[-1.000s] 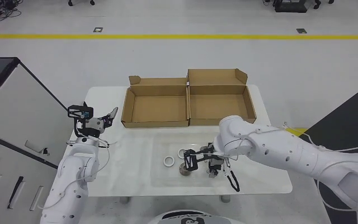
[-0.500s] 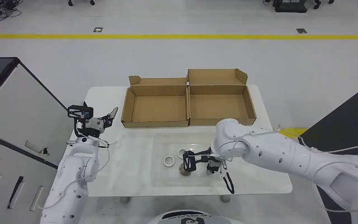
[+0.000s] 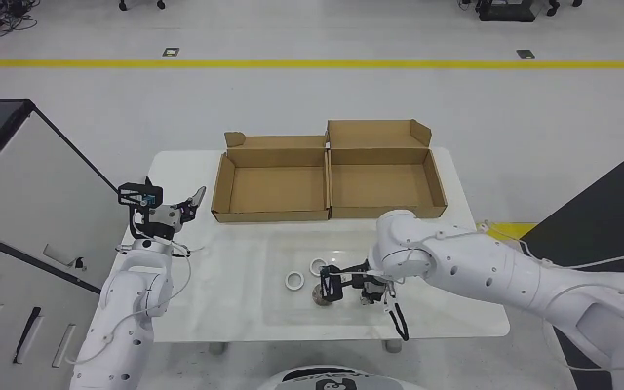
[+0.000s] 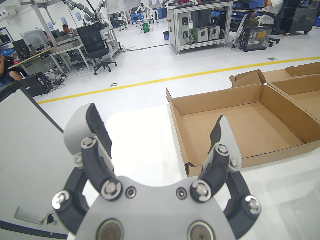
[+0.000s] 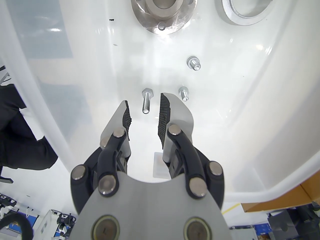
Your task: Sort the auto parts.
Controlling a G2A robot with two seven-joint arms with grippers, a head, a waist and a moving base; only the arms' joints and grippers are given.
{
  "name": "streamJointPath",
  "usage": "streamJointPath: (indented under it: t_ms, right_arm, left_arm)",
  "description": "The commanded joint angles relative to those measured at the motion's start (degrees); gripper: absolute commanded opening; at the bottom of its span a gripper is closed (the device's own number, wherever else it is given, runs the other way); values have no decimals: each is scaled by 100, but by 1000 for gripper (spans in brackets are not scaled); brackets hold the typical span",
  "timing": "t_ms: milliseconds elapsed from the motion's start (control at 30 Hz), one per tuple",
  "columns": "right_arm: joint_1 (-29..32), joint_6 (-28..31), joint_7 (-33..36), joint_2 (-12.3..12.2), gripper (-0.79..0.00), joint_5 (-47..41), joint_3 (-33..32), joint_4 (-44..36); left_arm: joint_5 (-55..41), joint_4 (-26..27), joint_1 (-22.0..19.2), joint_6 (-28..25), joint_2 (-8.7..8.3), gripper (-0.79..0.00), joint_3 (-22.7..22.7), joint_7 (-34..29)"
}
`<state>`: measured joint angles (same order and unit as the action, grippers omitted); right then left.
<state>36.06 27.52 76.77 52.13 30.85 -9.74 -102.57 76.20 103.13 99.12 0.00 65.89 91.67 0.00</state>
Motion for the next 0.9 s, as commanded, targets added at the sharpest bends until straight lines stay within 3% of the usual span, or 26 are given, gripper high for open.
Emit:
streamJointPath:
  t_ms: [0, 733, 833, 867]
  right_arm:
    - [11, -2, 2, 12, -514, 17, 0, 18]
    - [113, -68, 68, 157, -600, 99, 0, 269]
    - [128, -76, 76, 181, -674, 104, 0, 310]
    - [134, -80, 80, 189, -739, 107, 0, 325]
  left_arm:
    - [0, 0, 0, 0, 0, 0, 0, 0]
    - [0, 0, 0, 0, 0, 0, 0, 0]
    - [0, 0, 0, 0, 0, 0, 0, 0]
    - [0, 0, 0, 0, 0, 0, 0, 0]
